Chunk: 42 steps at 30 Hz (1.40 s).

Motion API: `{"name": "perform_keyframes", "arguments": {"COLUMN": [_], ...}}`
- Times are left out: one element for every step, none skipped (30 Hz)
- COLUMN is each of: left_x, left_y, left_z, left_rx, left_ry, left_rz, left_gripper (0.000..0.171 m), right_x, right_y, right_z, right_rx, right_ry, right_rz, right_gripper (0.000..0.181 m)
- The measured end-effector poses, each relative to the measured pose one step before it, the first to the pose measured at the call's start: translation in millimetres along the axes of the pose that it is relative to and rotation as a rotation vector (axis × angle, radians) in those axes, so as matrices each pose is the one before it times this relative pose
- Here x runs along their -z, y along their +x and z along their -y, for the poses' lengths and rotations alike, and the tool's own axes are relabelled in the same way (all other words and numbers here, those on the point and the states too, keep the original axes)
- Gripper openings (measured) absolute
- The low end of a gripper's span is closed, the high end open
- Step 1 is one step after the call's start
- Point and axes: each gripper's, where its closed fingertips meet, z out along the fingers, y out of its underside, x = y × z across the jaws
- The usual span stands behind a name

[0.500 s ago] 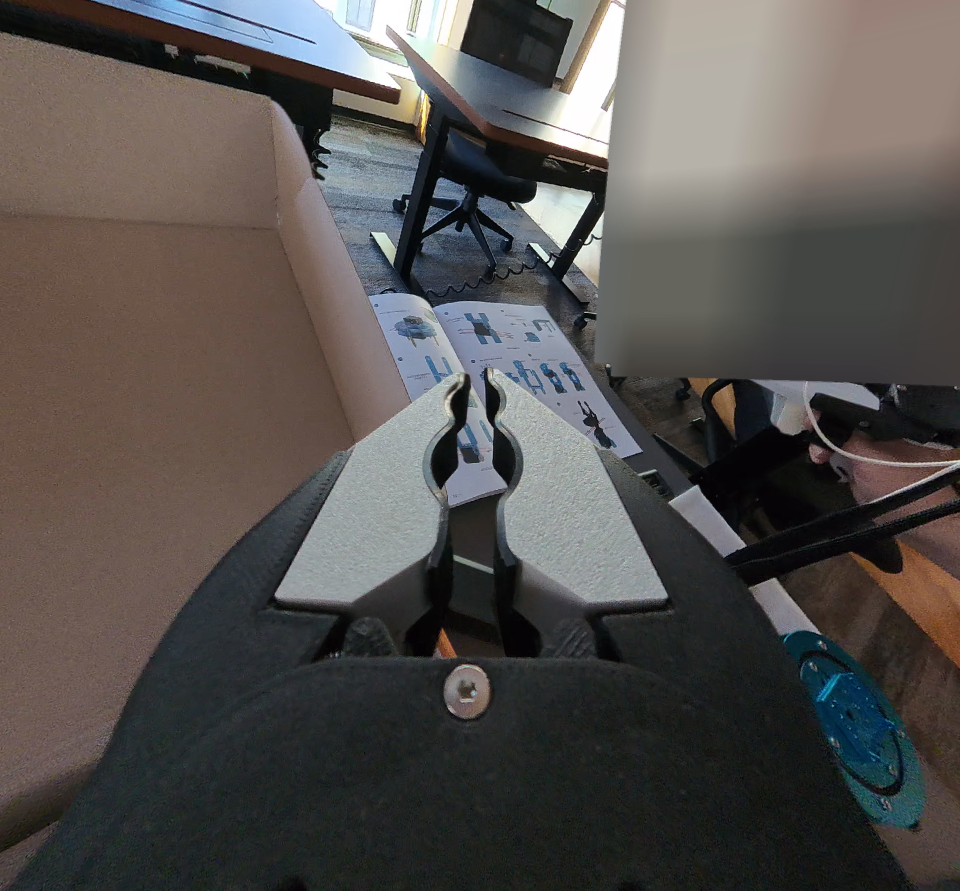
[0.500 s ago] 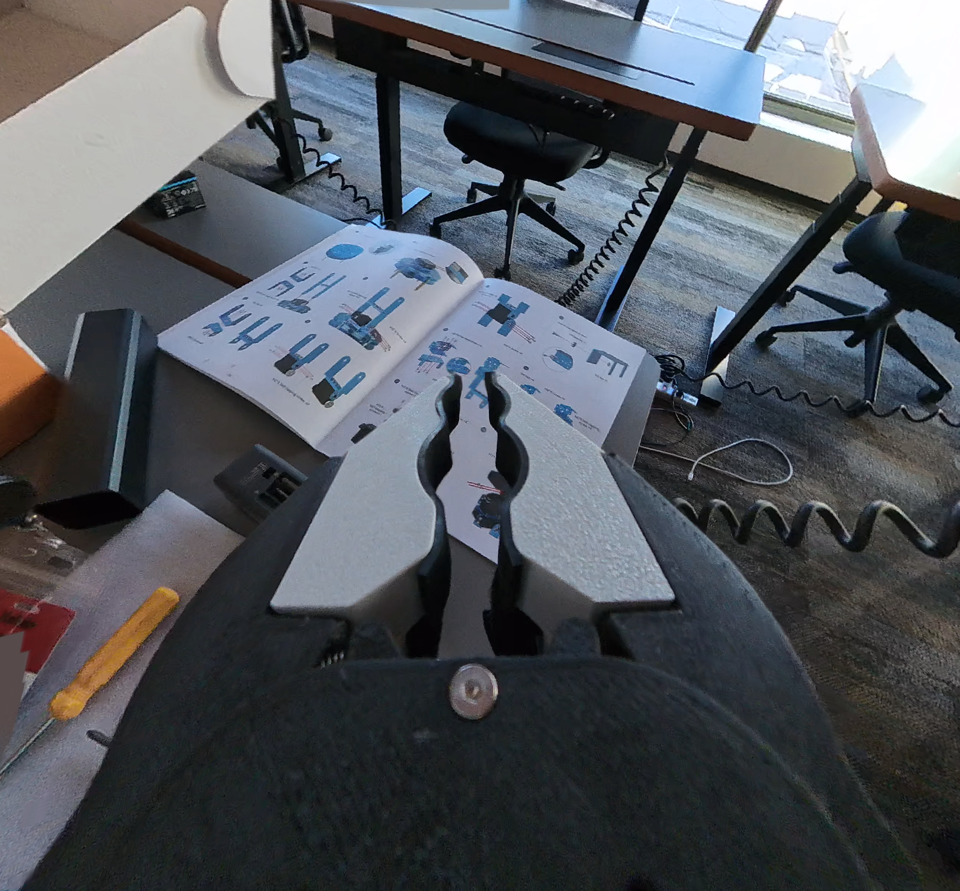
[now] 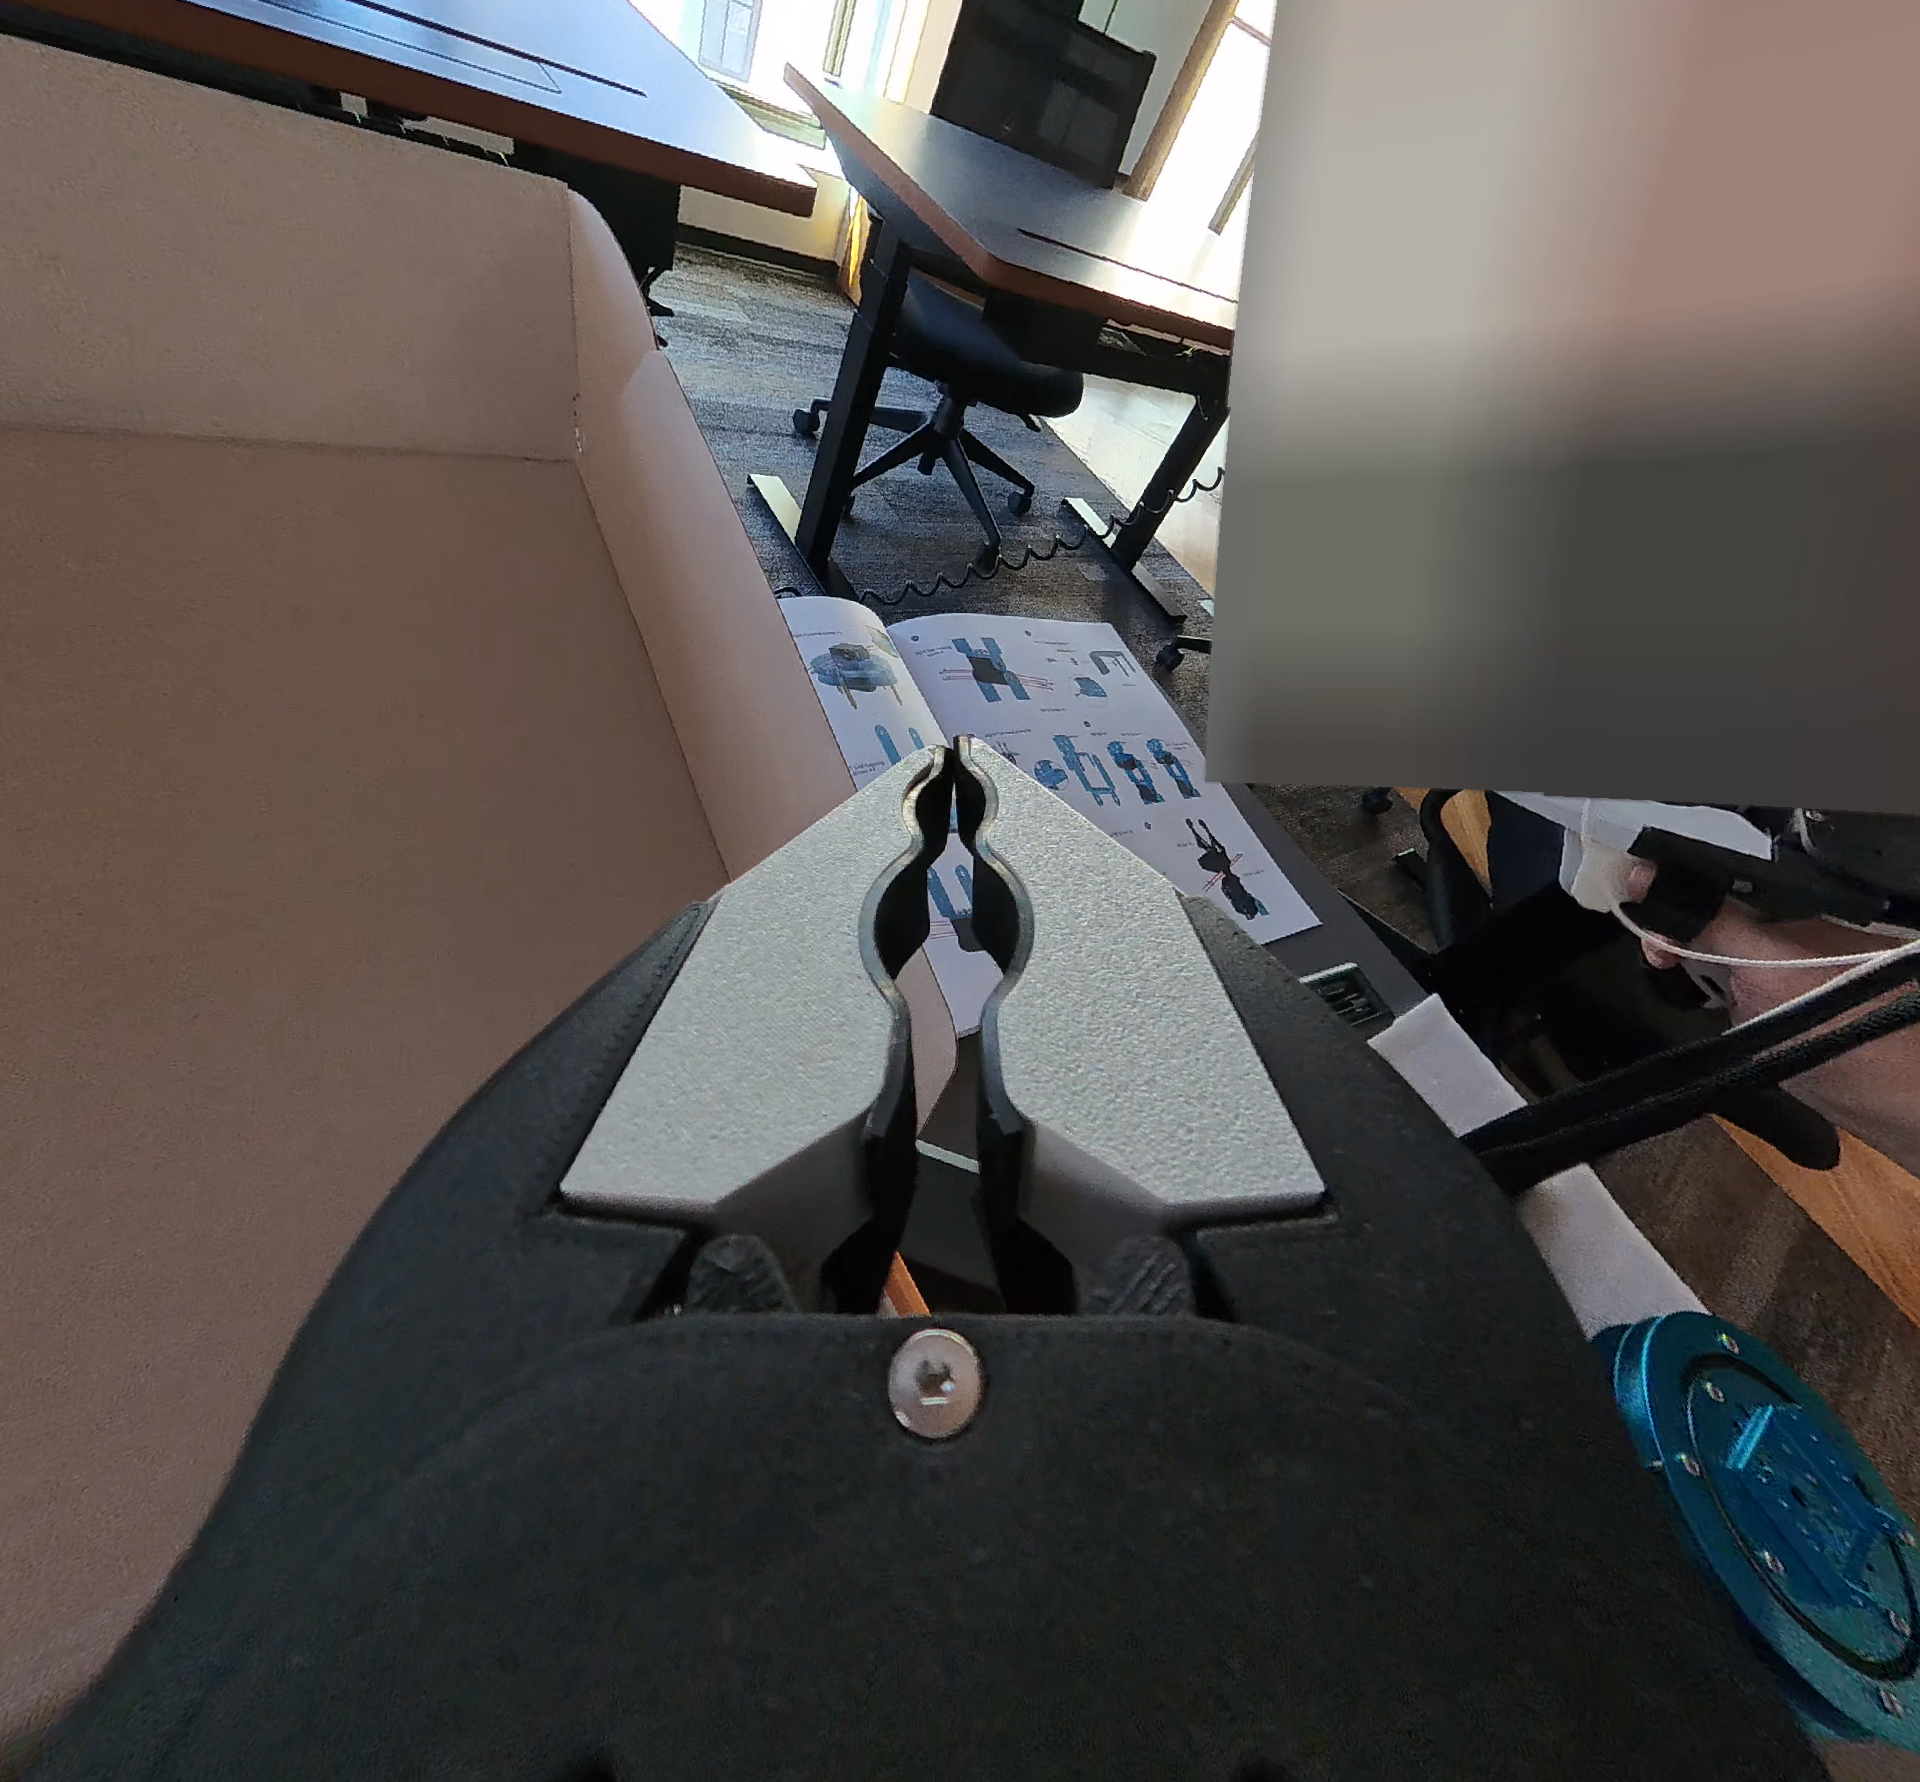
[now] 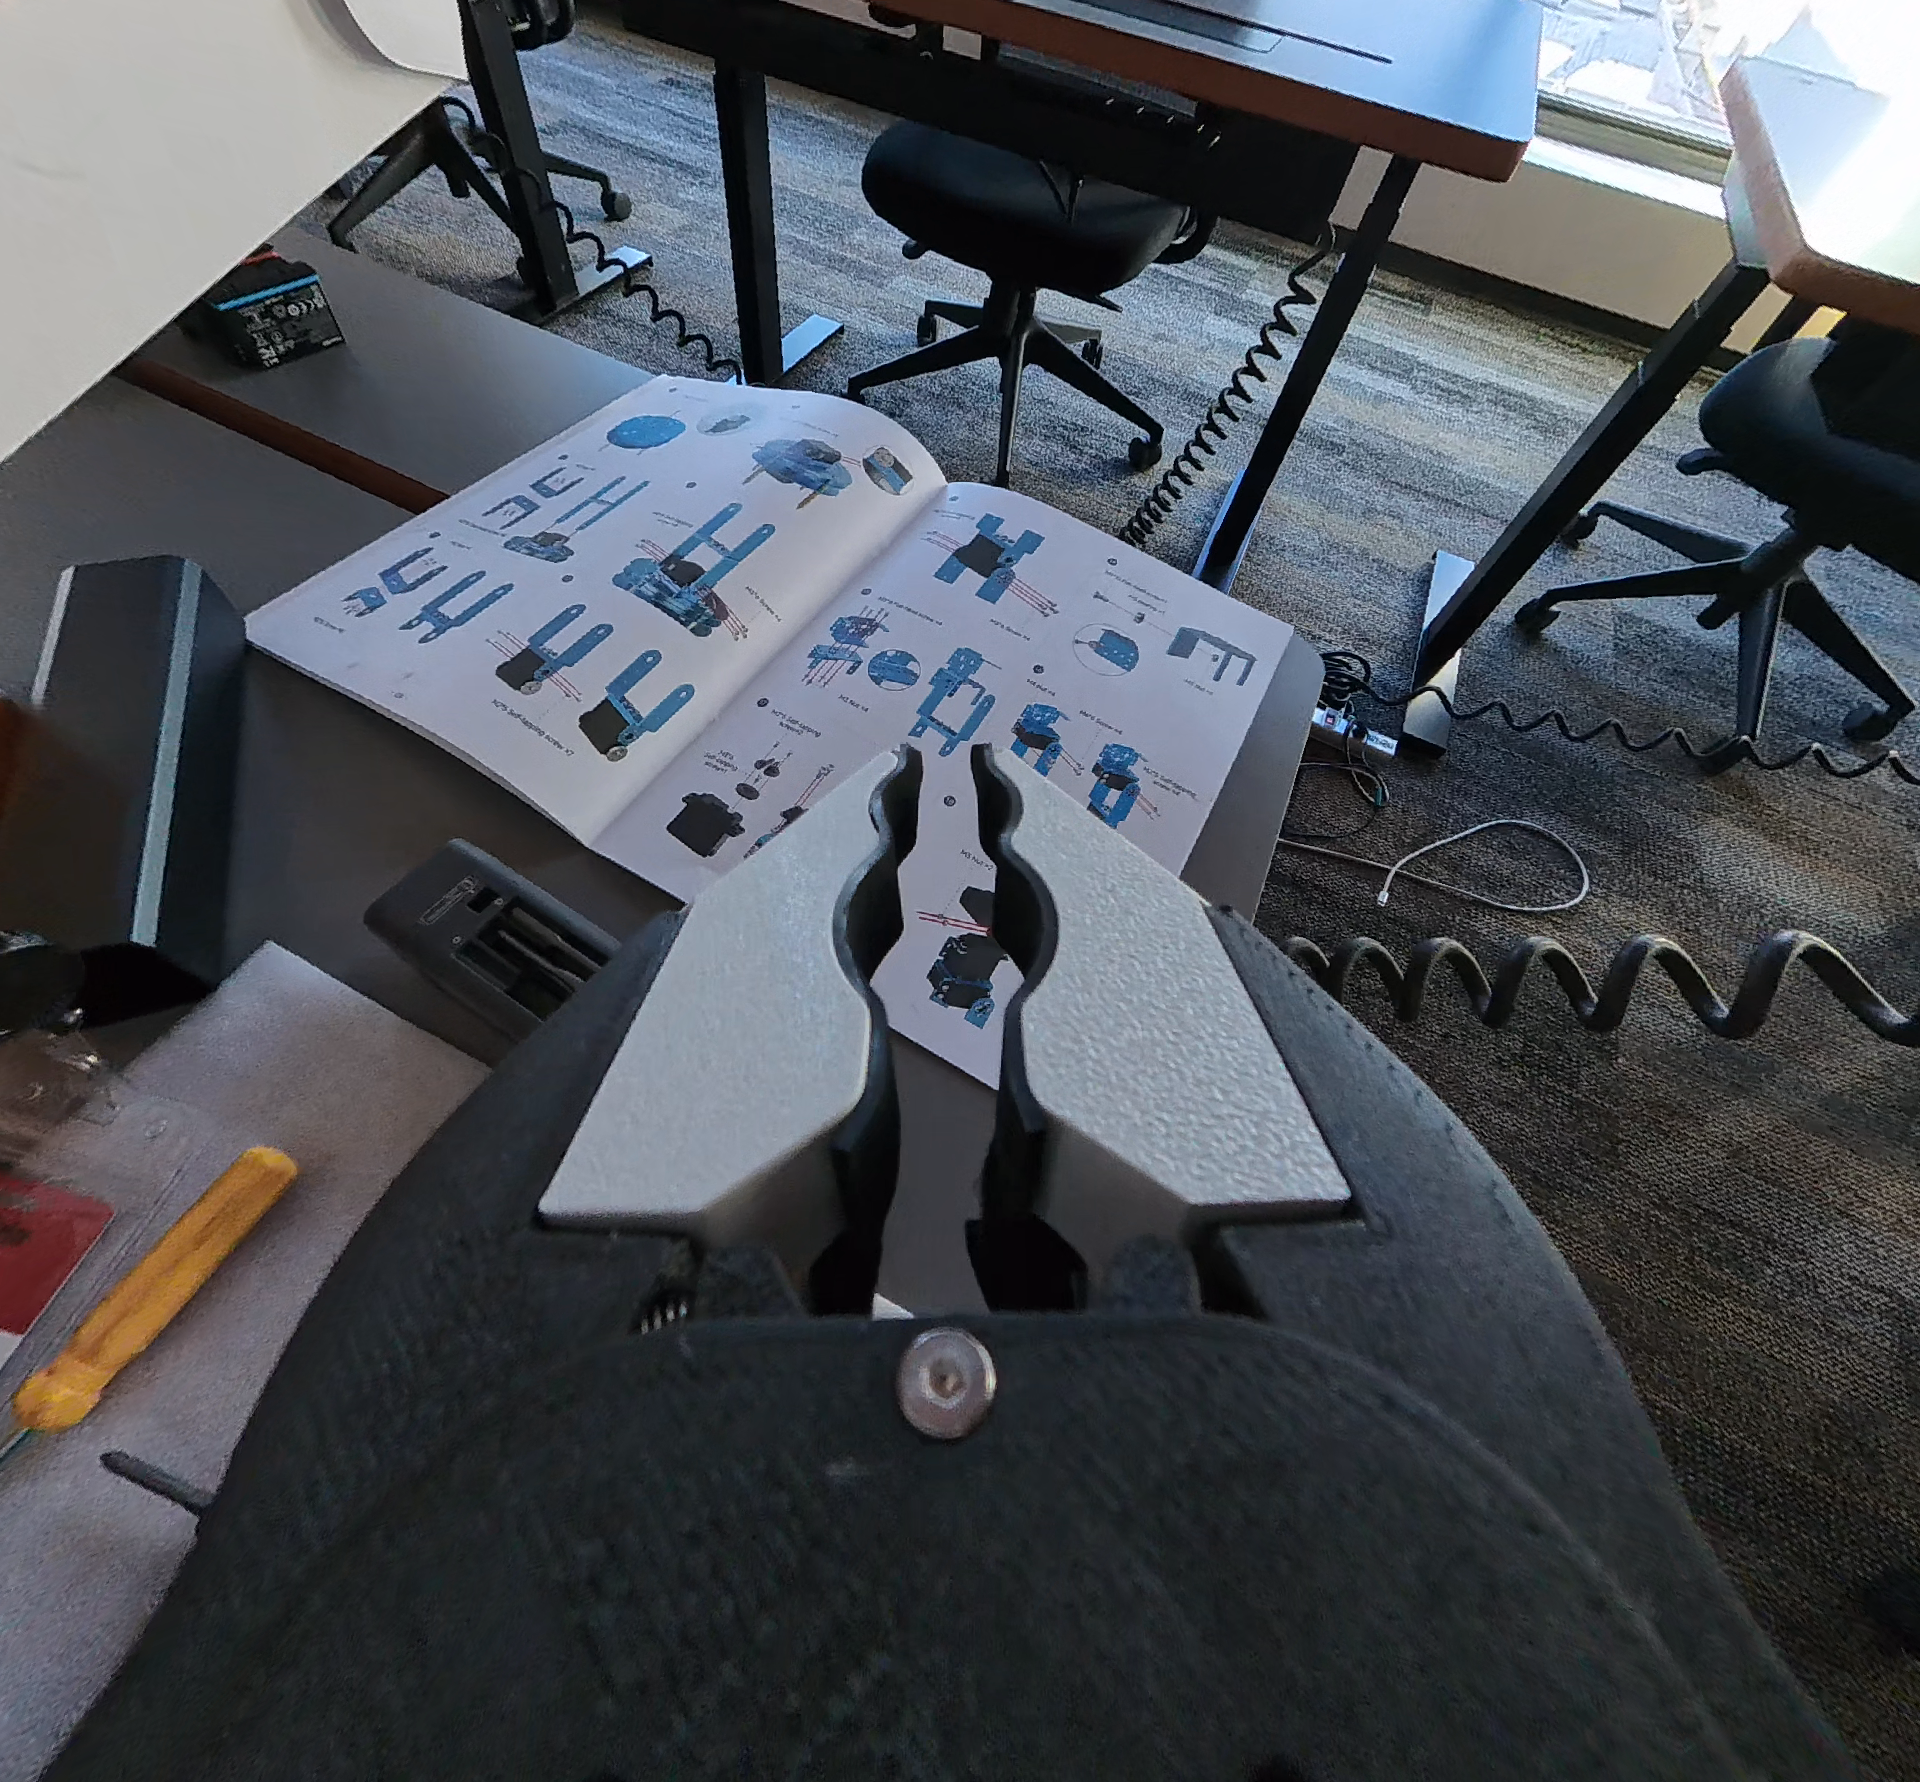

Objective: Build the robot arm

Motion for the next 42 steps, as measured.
{"name": "perform_keyframes", "arguments": {"left_x": [-0.80, -0.70, -0.52, -0.38, -0.27, -0.08, 0.09, 0.25, 0.24, 0.39, 0.60, 0.59, 0.75, 0.68, 0.62, 0.51, 0.51, 0.47, 0.43, 0.25, 0.32, 0.29, 0.28, 0.32, 0.51, 0.71, 0.76, 1.00, 1.31, 1.68, 1.87, 2.21, 2.35, 2.73, 2.77, 2.87, 3.05, 3.13, 3.18, 3.18, 3.34, 3.41], "left_y": [0.08, 0.07, 0.14, 0.00, -0.07, 0.14, 0.14, 0.31, 0.05, 0.08, 0.06, 0.05, -0.07, 0.06, 0.04, 0.12, -0.03, 0.01, -0.04, 0.10, 0.04, 0.00, 0.03, 0.11, 0.18, 0.09, 0.23, 0.54, 0.61, 0.67, 0.78, 1.06, 1.28, 1.51, 1.53, 1.67, 1.85, 2.01, 2.08, 2.01, 1.96, 2.04], "left_z": [-0.51, -0.47, -0.56, -0.54, -0.40, -0.18, 0.00, -0.04, -0.19, -0.38, -0.27, -0.06, 0.09, 0.17, 0.19, 0.03, 0.11, 0.13, -0.06, -0.23, -0.18, -0.31, -0.30, -0.04, 0.19, 0.46, 0.63, 0.82, 1.20, 1.55, 2.00, 2.31, 2.66, 2.88, 2.75, 2.44, 2.29, 2.15, 1.94, 1.53, 1.37, 1.39], "left_rx": [0.0000, 0.0005, 0.0002, -0.0003, 0.0000, 0.0010, 0.0012, -0.0001, -0.0017, -0.0025, -0.0020, -0.0010, -0.0003, -0.0002, -0.0002, -0.0001, -0.0004, -0.0006, -0.0007, -0.0004, -0.0005, -0.0009, -0.0009, -0.0008, -0.0010, -0.0012, -0.0007, -0.0005, -0.0014, -0.0027, -0.0034, -0.0037, -0.0042, -0.0046, -0.0050, -0.0057, -0.0061, -0.0058, -0.0054, -0.0046, -0.0030, -0.0009], "left_ry": [-0.00067, -0.00047, -0.00047, -0.00077, -0.00041, 0.00027, 0.00105, 0.00123, -0.00004, -0.00095, -0.00069, -0.00002, 0.00096, 0.00172, 0.00144, 0.00102, 0.00129, 0.00166, 0.00158, 0.00089, 0.00037, 0.00029, 0.00037, 0.00068, 0.00145, 0.00219, 0.00213, 0.00210, 0.00300, 0.00405, 0.00411, 0.00439, 0.00563, 0.00616, 0.00529, 0.00436, 0.00406, 0.00385, 0.00285, 0.00192, 0.00210, 0.00253], "left_rz": [-0.0011, -0.0014, -0.0013, -0.0003, 0.0000, -0.0004, -0.0006, -0.0001, 0.0009, 0.0010, 0.0010, 0.0012, 0.0012, 0.0010, 0.0004, 0.0002, 0.0005, 0.0008, 0.0006, 0.0000, 0.0000, 0.0005, 0.0003, -0.0004, -0.0004, 0.0001, -0.0001, -0.0007, 0.0001, 0.0015, 0.0016, 0.0012, 0.0014, 0.0018, 0.0019, 0.0024, 0.0028, 0.0021, 0.0015, 0.0023, 0.0024, 0.0012], "left_gripper": [0.000, 0.000, 0.000, 0.000, 0.000, 0.000, 0.000, 0.000, 0.000, 0.000, 0.000, 0.000, 0.000, 0.000, 0.000, 0.000, 0.000, 0.000, 0.000, 0.000, 0.000, 0.000, 0.000, 0.000, 0.000, 0.000, 0.000, 0.000, 0.000, 0.000, 0.000, 0.000, 0.000, 0.000, 0.000, 0.000, 0.000, 0.000, 0.000, 0.000, 0.000, 0.000], "right_x": [-0.35, -0.38, -0.23, -0.12, -0.20, -0.15, -0.15, -0.05, 0.00, 0.05, -0.01, -0.03, -0.05, -0.08, 0.00, -0.01, -0.25, -0.25, -0.14, -0.03, -0.05, -0.15, -0.06, 0.15, 0.32, 0.46, 0.51, 0.50, 0.56, 0.64, 0.80, 0.93, 1.13, 1.32, 1.44, 1.62, 1.87, 1.91, 2.01, 1.89, 1.81, 1.94], "right_y": [-0.16, -0.03, -0.23, -0.02, 0.06, -0.35, -0.44, -0.37, -0.30, -0.57, -0.59, -0.53, -0.50, -0.64, -0.56, -0.40, -0.41, -0.28, -0.27, -0.27, -0.31, -0.44, -0.37, -0.31, -0.12, -0.36, -0.58, -0.42, -0.38, -0.51, -0.59, -0.54, -0.82, -0.92, -0.66, -0.75, -0.87, -0.89, -1.27, -1.58, -1.42, -1.46], "right_z": [-0.84, -0.93, -0.94, -0.88, -0.67, -0.42, -0.25, -0.32, -0.42, -0.52, -0.57, -0.71, -0.52, -0.22, 0.07, -0.09, -0.18, -0.44, -0.19, -0.13, -0.25, -0.43, -0.43, -0.22, 0.18, 0.27, 0.34, 0.19, 0.35, 0.64, 1.12, 1.50, 1.74, 1.82, 1.48, 1.33, 1.41, 1.43, 1.17, 0.51, 0.29, -0.03], "right_rx": [0.0011, 0.0007, 0.0001, 0.0002, 0.0006, 0.0000, 0.0000, 0.0017, 0.0021, 0.0011, 0.0006, 0.0006, 0.0005, 0.0008, 0.0023, 0.0034, 0.0035, 0.0022, 0.0020, 0.0016, 0.0008, 0.0003, 0.0012, 0.0026, 0.0032, 0.0025, 0.0026, 0.0039, 0.0040, 0.0026, 0.0019, 0.0020, 0.0024, 0.0044, 0.0057, 0.0056, 0.0047, 0.0026, 0.0007, 0.0004, 0.0018, 0.0027], "right_ry": [-0.0031, -0.0030, -0.0025, -0.0025, -0.0019, -0.0016, -0.0011, -0.0006, -0.0013, -0.0020, -0.0017, -0.0021, -0.0024, -0.0019, -0.0010, -0.0015, -0.0023, -0.0035, -0.0018, -0.0007, -0.0009, -0.0020, -0.0026, -0.0020, -0.0007, -0.0003, -0.0006, -0.0010, -0.0004, 0.0006, 0.0016, 0.0027, 0.0035, 0.0036, 0.0021, 0.0014, 0.0021, 0.0027, 0.0028, 0.0002, -0.0014, -0.0020], "right_rz": [0.0011, 0.0008, 0.0012, 0.0003, -0.0004, 0.0014, 0.0022, 0.0007, 0.0004, 0.0019, 0.0016, 0.0011, 0.0012, 0.0021, 0.0019, 0.0012, 0.0015, 0.0015, 0.0006, 0.0007, 0.0005, 0.0013, 0.0013, 0.0000, -0.0010, 0.0003, 0.0011, 0.0005, -0.0002, 0.0006, 0.0007, 0.0010, 0.0017, 0.0018, 0.0009, 0.0013, 0.0014, 0.0019, 0.0036, 0.0054, 0.0040, 0.0036], "right_gripper": [0.009, 0.009, 0.009, 0.009, 0.009, 0.009, 0.009, 0.009, 0.009, 0.009, 0.009, 0.009, 0.009, 0.009, 0.009, 0.009, 0.009, 0.009, 0.009, 0.009, 0.009, 0.009, 0.009, 0.009, 0.009, 0.009, 0.009, 0.009, 0.009, 0.009, 0.009, 0.009, 0.009, 0.009, 0.009, 0.009, 0.009, 0.009, 0.009, 0.009, 0.010, 0.010]}}
